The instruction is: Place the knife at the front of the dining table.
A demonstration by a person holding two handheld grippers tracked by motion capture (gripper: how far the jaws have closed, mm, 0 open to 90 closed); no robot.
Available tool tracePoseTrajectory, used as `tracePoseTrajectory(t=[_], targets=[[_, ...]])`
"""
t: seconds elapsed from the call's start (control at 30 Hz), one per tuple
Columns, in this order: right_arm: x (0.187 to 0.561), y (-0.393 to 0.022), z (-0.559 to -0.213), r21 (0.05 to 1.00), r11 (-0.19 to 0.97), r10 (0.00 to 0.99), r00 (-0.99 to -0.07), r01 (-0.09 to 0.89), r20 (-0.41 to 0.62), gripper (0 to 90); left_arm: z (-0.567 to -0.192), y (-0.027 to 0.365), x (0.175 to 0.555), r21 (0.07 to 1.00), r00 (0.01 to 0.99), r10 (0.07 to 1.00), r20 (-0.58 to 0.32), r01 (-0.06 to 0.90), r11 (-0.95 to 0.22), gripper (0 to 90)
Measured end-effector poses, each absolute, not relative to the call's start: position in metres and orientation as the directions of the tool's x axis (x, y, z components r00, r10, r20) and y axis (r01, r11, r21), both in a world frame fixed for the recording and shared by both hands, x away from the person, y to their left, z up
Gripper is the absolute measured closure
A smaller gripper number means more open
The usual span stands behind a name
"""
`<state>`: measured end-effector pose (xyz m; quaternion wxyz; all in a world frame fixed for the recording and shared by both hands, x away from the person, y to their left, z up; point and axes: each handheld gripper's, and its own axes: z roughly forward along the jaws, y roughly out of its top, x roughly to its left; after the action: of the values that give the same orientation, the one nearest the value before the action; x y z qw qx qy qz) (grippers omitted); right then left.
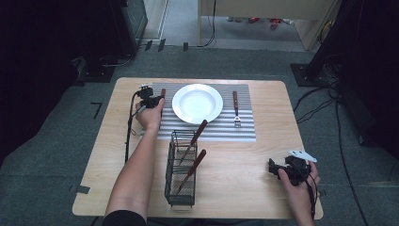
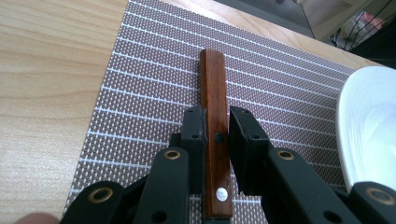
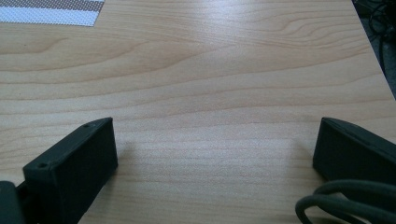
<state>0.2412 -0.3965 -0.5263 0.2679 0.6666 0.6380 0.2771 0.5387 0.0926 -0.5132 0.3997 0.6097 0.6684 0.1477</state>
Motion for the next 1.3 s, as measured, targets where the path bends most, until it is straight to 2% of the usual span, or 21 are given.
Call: tracePoseTrajectory(t=[0.23, 0.63, 0.73, 0.83, 0.9, 0.97, 1.07, 1.1, 1.3], targets=[[0.241, -0.396, -0.526, 0.711, -0.043, 0.999, 0.032, 0.702, 0.028, 0.0, -0.514, 0.092, 0.539, 0.698, 0.08, 0.937, -0.34, 0.689, 0.194, 75.9], [0.241, -0.396, -0.526, 0.711, -0.042, 0.999, 0.032, 0.702, 0.028, 0.0, -0.497, 0.094, 0.528, 0.745, 0.149, 0.932, -0.329, 0.647, 0.16, 63.7], [0.241, -0.396, -0.526, 0.71, -0.042, 0.999, 0.033, 0.702, 0.027, 0.0, -0.492, 0.097, 0.524, 0.763, 0.204, 0.904, -0.376, 0.621, 0.177, 56.6], [0.241, -0.396, -0.526, 0.711, -0.042, 0.999, 0.033, 0.702, 0.027, 0.0, -0.484, 0.098, 0.519, 0.782, 0.218, 0.924, -0.314, 0.612, 0.121, 45.4], [0.241, -0.396, -0.526, 0.711, -0.042, 0.999, 0.033, 0.702, 0.027, 0.0, -0.478, 0.101, 0.515, 0.771, 0.211, 0.917, -0.337, 0.621, 0.14, 37.0], [0.241, -0.396, -0.526, 0.71, -0.042, 0.999, 0.033, 0.703, 0.027, 0.0, -0.472, 0.103, 0.51, 0.76, 0.225, 0.905, -0.361, 0.634, 0.145, 32.6], [0.241, -0.396, -0.526, 0.711, -0.042, 0.999, 0.033, 0.702, 0.027, 0.0, -0.466, 0.102, 0.5, 0.764, 0.269, 0.902, -0.338, 0.638, 0.095, 22.9], [0.241, -0.396, -0.526, 0.711, -0.042, 0.999, 0.033, 0.702, 0.027, 0.0, -0.463, 0.102, 0.496, 0.767, 0.278, 0.901, -0.334, 0.635, 0.088, 16.1], [0.241, -0.396, -0.526, 0.711, -0.042, 0.999, 0.033, 0.702, 0.027, 0.0, -0.448, 0.11, 0.475, 0.795, 0.313, 0.889, -0.334, 0.601, 0.087, 9.8]])
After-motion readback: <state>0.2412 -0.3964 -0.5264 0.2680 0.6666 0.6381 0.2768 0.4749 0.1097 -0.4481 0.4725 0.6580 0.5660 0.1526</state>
